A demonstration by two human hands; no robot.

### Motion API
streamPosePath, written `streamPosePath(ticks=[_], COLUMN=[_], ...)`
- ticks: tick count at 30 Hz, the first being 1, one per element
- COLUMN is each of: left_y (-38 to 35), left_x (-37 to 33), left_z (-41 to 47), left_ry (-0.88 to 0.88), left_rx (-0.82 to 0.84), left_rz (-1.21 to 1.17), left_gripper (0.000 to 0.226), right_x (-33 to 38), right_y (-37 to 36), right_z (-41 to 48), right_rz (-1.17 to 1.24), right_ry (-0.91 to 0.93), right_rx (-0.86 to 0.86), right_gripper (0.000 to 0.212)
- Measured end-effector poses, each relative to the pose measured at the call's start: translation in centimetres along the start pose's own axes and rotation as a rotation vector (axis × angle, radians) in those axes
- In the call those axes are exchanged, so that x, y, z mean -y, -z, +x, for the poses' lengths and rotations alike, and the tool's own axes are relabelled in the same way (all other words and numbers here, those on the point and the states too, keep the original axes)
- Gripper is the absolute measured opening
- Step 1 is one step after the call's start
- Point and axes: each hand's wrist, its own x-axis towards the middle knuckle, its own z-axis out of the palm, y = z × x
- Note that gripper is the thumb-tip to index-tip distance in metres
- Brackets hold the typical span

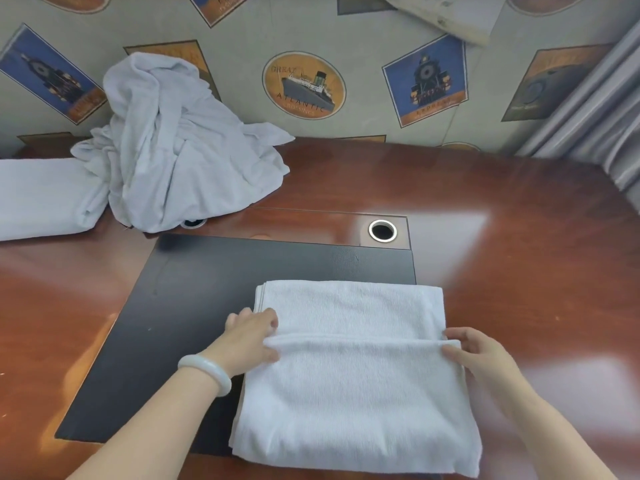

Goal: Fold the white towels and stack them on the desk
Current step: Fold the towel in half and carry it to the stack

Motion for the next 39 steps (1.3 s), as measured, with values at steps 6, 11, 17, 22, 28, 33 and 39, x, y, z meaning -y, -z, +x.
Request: streamPosePath(ticks=[6, 11, 17, 22, 28, 33, 39], left_y=[8.5, 11.4, 2.6, 2.3, 3.3, 0.1, -8.1], left_x=[-0.9, -1.2, 0.7, 0.5, -0.1, -5.9, -17.2], left_z=[-4.9, -1.7, 6.4, 6.1, 7.5, 6.6, 5.6], left_ry=[-0.268, -0.197, 0.172, 0.151, 0.233, -0.149, -0.683], left_rx=[0.372, 0.124, -0.221, -0.377, -0.435, -0.612, -0.229], left_rz=[-0.158, -0.539, -0.589, -0.684, -0.507, 0.101, 0.32], left_gripper=[0.026, 0.014, 0.015, 0.006, 0.01, 0.038, 0.056], right_x=[4.5, 7.2, 3.1, 3.1, 3.2, 2.5, -2.0], right_y=[5.9, 5.4, -1.4, -1.6, -2.4, -1.9, -0.6], right_z=[-4.4, 0.8, 8.8, 8.5, 9.9, 8.6, 1.1], right_rz=[-0.034, 0.186, 0.075, 0.063, -0.054, 0.208, 0.2], right_ry=[0.102, 0.1, -0.054, 0.068, 0.028, -0.086, -0.262], right_rx=[0.426, 0.183, -0.174, -0.284, -0.344, -0.287, -0.035], right_gripper=[0.009, 0.018, 0.025, 0.018, 0.019, 0.025, 0.027])
